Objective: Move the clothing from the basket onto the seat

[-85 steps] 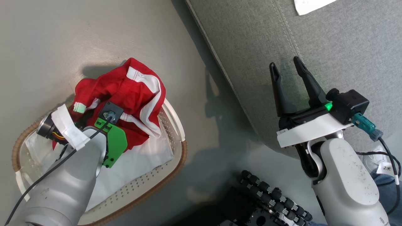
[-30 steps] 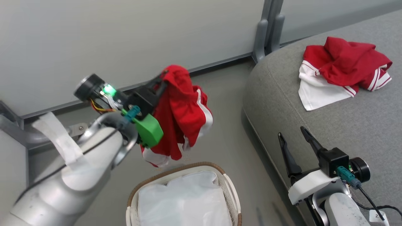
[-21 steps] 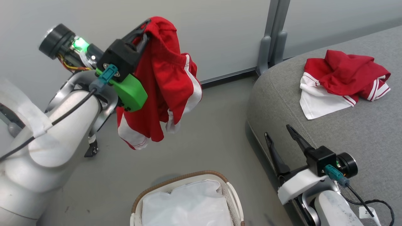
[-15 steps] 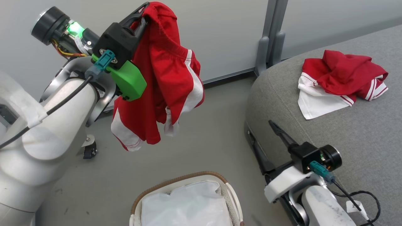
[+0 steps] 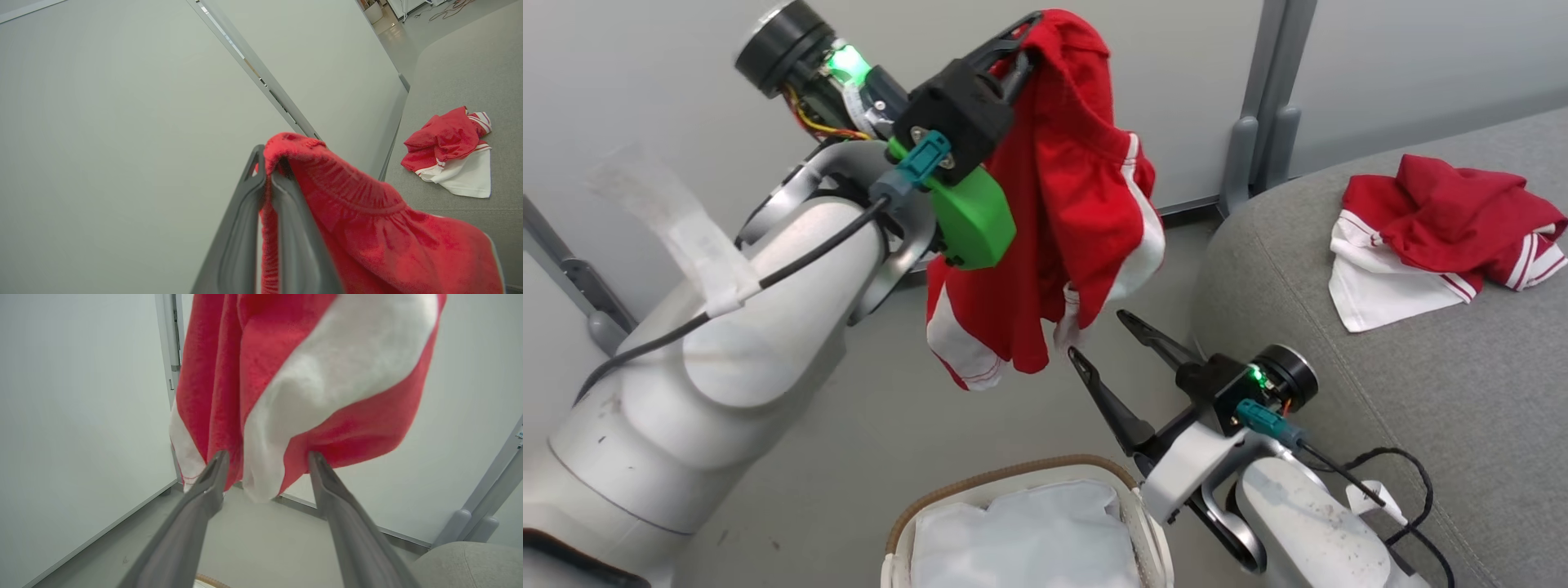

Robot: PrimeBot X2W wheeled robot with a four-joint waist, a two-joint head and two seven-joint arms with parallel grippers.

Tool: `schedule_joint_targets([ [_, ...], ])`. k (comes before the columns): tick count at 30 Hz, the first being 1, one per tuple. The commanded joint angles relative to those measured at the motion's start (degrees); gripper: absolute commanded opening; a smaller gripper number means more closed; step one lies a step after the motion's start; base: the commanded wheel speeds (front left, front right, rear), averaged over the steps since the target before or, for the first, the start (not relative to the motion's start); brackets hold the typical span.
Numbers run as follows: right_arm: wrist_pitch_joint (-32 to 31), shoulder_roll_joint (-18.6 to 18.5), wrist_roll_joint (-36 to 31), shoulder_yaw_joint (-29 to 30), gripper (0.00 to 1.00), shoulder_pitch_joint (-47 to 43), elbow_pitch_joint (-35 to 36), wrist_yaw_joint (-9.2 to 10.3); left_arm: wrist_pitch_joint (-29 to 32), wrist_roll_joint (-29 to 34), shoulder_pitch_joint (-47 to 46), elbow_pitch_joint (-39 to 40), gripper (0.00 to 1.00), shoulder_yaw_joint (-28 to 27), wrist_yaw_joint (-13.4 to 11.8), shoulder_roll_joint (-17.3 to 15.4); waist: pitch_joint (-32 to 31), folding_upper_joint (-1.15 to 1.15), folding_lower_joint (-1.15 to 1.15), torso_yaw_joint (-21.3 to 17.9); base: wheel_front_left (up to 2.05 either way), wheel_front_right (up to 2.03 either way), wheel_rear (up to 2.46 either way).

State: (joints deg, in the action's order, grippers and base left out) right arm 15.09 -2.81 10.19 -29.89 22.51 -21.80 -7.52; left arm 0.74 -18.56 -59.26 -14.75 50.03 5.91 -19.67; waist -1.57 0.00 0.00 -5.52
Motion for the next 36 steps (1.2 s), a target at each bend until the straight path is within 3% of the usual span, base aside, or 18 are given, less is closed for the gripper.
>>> schedule_joint_targets([
  [1, 0.11, -0.17, 0.67, 0.18, 1.00, 1.22, -0.70, 0.05, 0.26, -0.69, -1.25, 0.26, 0.00, 0.49, 0.08, 0.97, -0.48, 0.00, 0.00, 1.34, 0.00, 0.00, 0.00],
  [11, 0.11, -0.17, 3.73, 2.49, 1.00, 4.34, 0.34, 0.05, 0.89, -2.32, -0.31, 1.64, 0.00, 3.68, 0.71, 4.14, -0.99, 0.00, 0.00, 3.37, 0.00, 0.00, 0.00],
  [12, 0.11, -0.19, 3.86, 2.96, 0.95, 4.32, 0.60, 0.05, 0.90, -2.65, 0.24, 1.75, 0.00, 3.82, 0.73, 4.10, -1.03, 0.00, 0.00, 3.39, 0.00, 0.00, 0.00],
  [14, 0.11, -0.18, 4.14, 4.05, 0.33, 4.27, 1.48, 0.05, 0.89, -3.16, 1.21, 1.92, 0.00, 4.09, 0.62, 3.89, -1.06, 0.00, 0.00, 3.40, 0.00, 0.00, 0.00],
  [15, 0.11, -0.16, 4.15, 4.28, 0.24, 4.10, 1.74, 0.05, 0.76, -3.55, 1.74, 2.00, 0.00, 4.03, 0.32, 3.76, -1.07, 0.00, 0.00, 3.37, 0.00, 0.00, 0.00],
  [16, 0.11, -0.15, 4.10, 4.34, 0.06, 4.01, 1.98, 0.05, 0.65, -3.80, 2.22, 2.04, 0.00, 4.02, 0.07, 3.61, -1.06, 0.00, 0.00, 3.31, 0.00, 0.00, 0.00],
  [17, 0.11, -0.16, 4.17, 4.56, 0.00, 3.97, 2.39, 0.05, 0.56, -4.13, 2.86, 2.03, 0.00, 4.00, -0.10, 3.46, -1.04, 0.00, 0.00, 3.24, 0.00, 0.00, 0.00],
  [32, 0.11, -0.17, 2.02, 6.80, 0.00, 2.34, 5.19, 0.05, -5.62, -9.43, 16.14, -1.89, 0.00, 2.44, -4.11, 1.17, 0.59, 0.00, 0.00, 1.76, 0.00, 0.00, 0.00],
  [33, 0.11, -0.16, 1.75, 7.27, 0.00, 2.18, 5.40, 0.05, -6.33, -10.18, 17.45, -2.30, 0.04, 2.20, -4.52, 1.34, 0.71, 0.00, 0.00, 1.70, 0.00, 0.00, 0.00],
  [34, 0.11, -0.17, 1.68, 7.69, 0.00, 2.11, 5.52, 0.05, -6.92, -10.84, 18.47, -2.78, 0.20, 2.03, -4.68, 1.49, 0.82, 0.00, 0.00, 1.65, 0.00, 0.00, 0.00],
  [35, 0.11, -0.18, 1.35, 8.28, 0.00, 2.05, 5.68, 0.05, -7.72, -11.61, 19.75, -3.34, 0.46, 1.86, -4.96, 1.70, 0.96, 0.00, 0.00, 1.60, 0.00, 0.00, 0.00],
  [36, 0.11, -0.18, 1.16, 8.70, 0.00, 1.97, 5.75, 0.05, -8.22, -12.00, 20.76, -3.74, 0.61, 1.81, -5.08, 1.81, 1.05, 0.00, 0.00, 1.56, 0.00, 0.00, 0.00],
])
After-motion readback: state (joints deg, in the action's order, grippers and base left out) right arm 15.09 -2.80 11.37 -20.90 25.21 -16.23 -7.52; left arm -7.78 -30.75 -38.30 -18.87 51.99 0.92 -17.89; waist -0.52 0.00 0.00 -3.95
